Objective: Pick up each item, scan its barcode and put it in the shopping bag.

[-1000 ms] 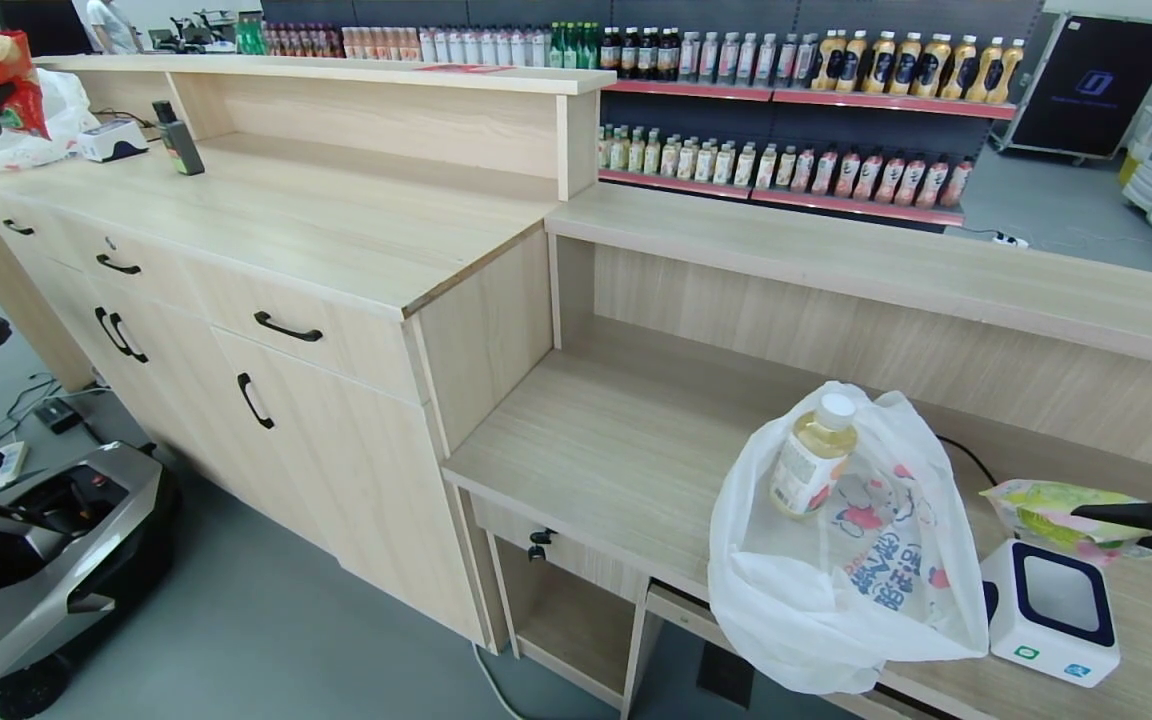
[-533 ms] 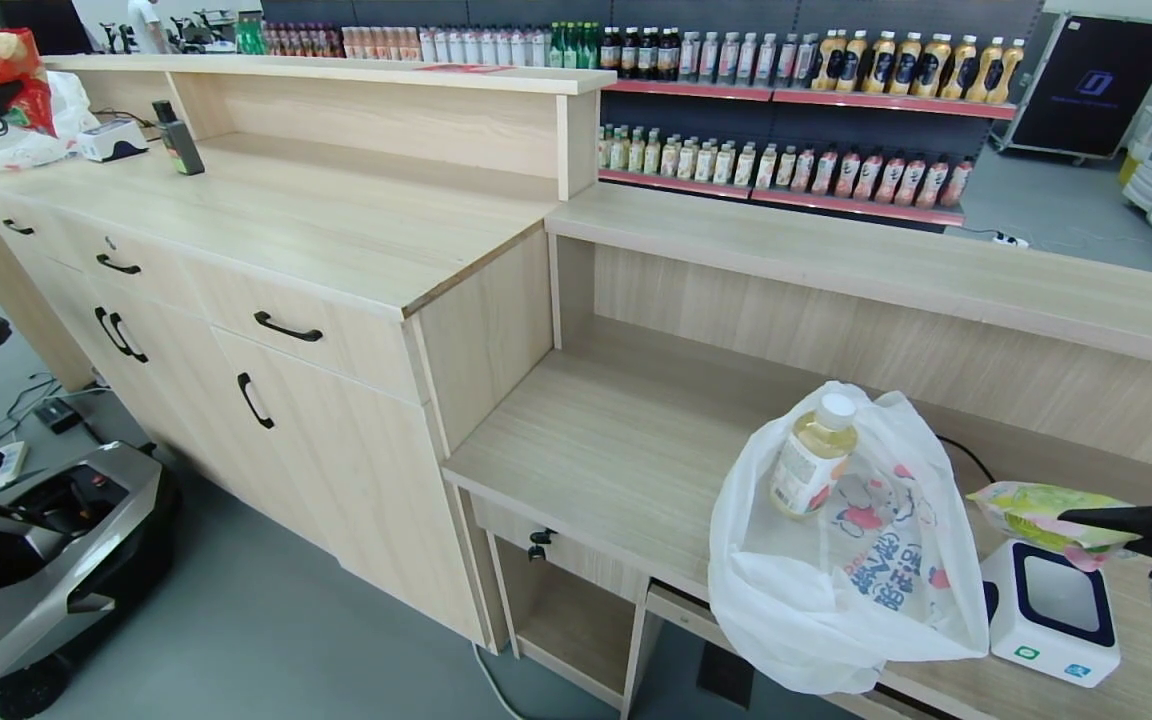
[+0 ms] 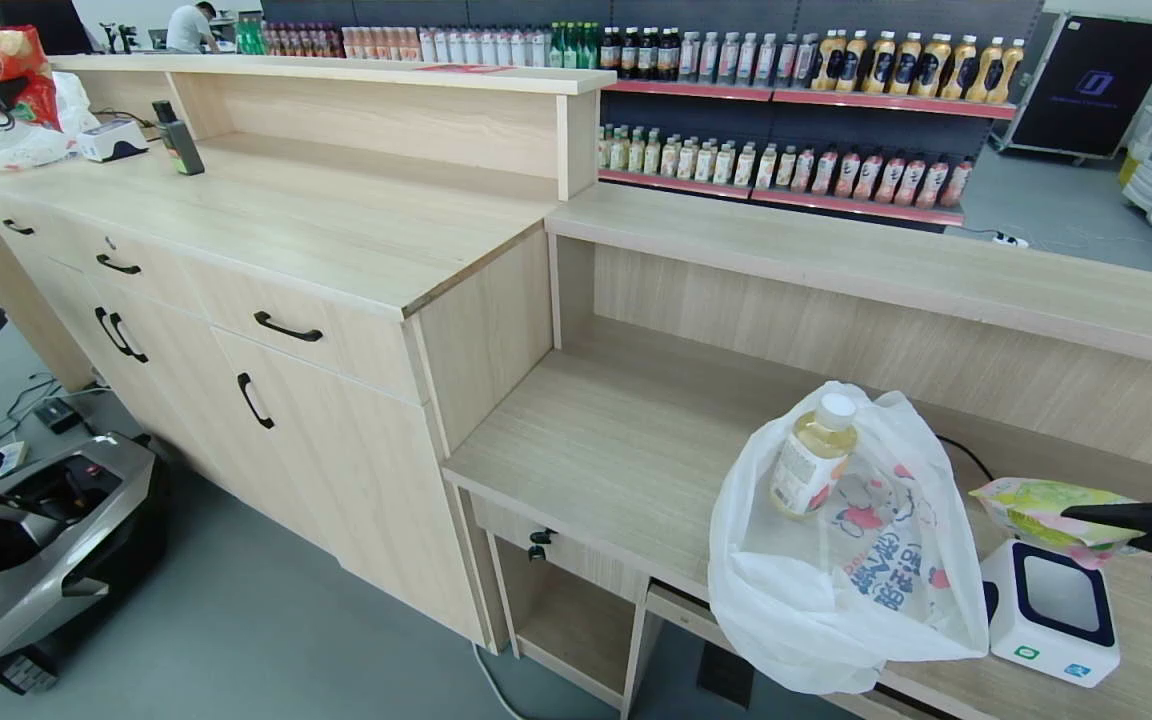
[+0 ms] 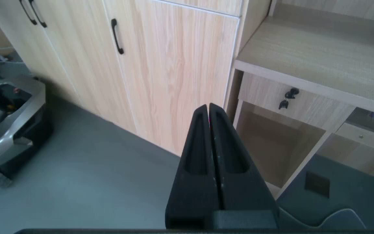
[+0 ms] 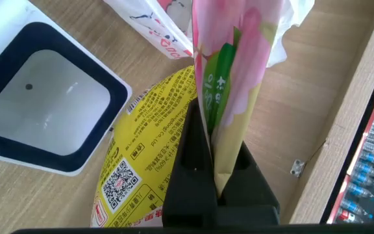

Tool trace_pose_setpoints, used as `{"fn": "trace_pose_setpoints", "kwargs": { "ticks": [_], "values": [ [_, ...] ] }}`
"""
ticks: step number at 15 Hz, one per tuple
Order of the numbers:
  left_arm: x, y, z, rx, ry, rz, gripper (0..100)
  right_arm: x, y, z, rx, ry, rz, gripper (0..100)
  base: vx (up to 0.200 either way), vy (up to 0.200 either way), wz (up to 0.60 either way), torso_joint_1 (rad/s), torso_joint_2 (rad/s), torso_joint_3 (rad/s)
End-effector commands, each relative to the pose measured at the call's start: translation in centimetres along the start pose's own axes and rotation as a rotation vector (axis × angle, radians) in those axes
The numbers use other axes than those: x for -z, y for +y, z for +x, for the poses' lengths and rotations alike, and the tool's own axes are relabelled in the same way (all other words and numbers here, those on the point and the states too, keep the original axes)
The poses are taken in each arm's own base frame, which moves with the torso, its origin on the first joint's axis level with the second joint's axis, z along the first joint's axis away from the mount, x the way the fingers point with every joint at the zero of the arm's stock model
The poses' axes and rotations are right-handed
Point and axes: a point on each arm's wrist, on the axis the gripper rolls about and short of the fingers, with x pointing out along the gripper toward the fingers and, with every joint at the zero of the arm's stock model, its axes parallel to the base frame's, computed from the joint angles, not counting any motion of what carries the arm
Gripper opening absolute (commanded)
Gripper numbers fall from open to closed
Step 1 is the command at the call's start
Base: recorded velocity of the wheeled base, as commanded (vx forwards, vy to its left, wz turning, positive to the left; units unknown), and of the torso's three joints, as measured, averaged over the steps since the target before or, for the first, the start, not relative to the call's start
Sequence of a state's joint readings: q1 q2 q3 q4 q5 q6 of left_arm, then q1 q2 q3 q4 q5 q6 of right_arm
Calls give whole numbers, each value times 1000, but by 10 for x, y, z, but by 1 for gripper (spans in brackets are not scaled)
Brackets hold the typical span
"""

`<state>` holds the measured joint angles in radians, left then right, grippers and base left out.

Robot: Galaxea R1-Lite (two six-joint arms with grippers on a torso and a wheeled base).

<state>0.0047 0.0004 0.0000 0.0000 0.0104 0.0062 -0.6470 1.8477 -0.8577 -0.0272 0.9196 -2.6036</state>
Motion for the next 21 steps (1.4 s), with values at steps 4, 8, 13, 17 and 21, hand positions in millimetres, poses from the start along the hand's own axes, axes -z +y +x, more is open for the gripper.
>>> {"fn": "trace_pose_setpoints", "kwargs": {
  "ticks": [4,8,13,17,21],
  "values": [
    [0,0,0,0,0,0,0,-5,-13,-17,15,44,-78,0,0,0,0,0,0,0],
    [0,0,0,0,0,1,0,-10,-15,-20,17,46,-84,0,0,0,0,0,0,0],
    [0,0,0,0,0,0,0,-17,-16,-23,5,27,-71,0,0,0,0,0,0,0],
    [0,0,0,0,0,0,0,-18,-20,-26,7,34,-75,0,0,0,0,0,0,0],
    [0,0,0,0,0,0,0,-51,-46,-62,-84,132,332,0,0,0,0,0,0,0]
  ]
}}
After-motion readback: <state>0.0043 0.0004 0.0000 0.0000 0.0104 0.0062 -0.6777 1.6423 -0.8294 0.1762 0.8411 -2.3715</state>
